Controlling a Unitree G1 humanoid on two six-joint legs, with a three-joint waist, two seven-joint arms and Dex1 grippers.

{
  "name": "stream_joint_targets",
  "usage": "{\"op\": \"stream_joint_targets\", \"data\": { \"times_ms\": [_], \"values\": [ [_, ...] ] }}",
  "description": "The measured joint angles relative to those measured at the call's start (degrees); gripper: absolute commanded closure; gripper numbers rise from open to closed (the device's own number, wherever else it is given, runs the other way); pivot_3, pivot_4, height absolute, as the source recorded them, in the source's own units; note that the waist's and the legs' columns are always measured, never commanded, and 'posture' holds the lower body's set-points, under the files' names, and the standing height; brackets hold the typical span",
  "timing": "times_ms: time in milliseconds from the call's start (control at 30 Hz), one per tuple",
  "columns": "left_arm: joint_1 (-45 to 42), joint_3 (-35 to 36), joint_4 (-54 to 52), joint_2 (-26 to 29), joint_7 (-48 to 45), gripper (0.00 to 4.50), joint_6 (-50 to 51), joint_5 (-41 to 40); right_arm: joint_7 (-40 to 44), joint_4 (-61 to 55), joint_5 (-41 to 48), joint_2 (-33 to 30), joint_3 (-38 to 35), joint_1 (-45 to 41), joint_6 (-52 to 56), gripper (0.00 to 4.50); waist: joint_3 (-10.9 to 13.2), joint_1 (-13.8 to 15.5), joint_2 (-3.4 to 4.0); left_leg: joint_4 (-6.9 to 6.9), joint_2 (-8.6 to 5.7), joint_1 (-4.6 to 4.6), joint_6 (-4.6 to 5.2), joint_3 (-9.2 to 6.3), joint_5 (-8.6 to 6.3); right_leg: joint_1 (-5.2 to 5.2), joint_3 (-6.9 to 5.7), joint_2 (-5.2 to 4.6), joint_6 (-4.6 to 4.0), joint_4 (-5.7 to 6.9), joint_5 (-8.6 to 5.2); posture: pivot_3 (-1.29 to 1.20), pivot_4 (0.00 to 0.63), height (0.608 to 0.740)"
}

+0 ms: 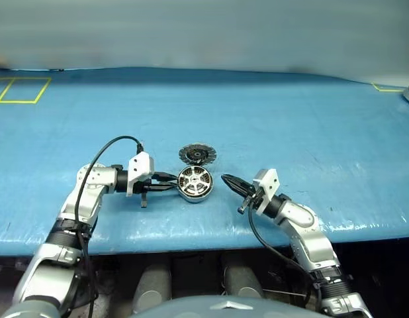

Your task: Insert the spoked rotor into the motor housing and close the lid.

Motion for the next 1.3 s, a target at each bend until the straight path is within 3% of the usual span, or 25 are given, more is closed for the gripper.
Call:
{"op": "stream_joint_targets", "data": {
  "times_ms": [600, 1067, 1300],
  "values": [
    [10.82, 3.29, -0.65, -3.87, 6.48, 3.76, -4.67, -2.36, -1.27, 0.2, -3.86, 2.6, 5.73, -8.81, 10.11, 4.5, 0.01, -0.01, 0.03, -0.03, 0.0, 0.01, -0.01, 0.03, 0.0, -0.02, 0.0, -0.02, -0.01, -0.02, -0.01, 0.0, 0.15, 0.74],
    [13.56, 3.4, -0.64, -5.01, 8.65, 3.76, -6.96, -3.53, -2.71, 1.65, -8.97, 2.74, 8.82, -9.59, 12.07, 4.5, -0.02, -0.19, 0.05, -0.06, 0.03, 0.08, -0.02, 0.05, -0.01, -0.01, 0.0, -0.02, -0.03, -0.03, -0.02, 0.0, 0.15, 0.74],
    [14.47, 3.39, -0.65, -5.07, 8.76, 3.76, -6.96, -3.99, -2.8, 0.17, -7.08, 4.56, 8.24, -9.36, 13.63, 4.5, -0.02, -0.18, 0.06, -0.09, 0.04, 0.0, -0.03, 0.05, -0.02, -0.09, 0.0, -0.02, -0.03, -0.05, -0.02, 0.0, 0.15, 0.74]
  ]
}}
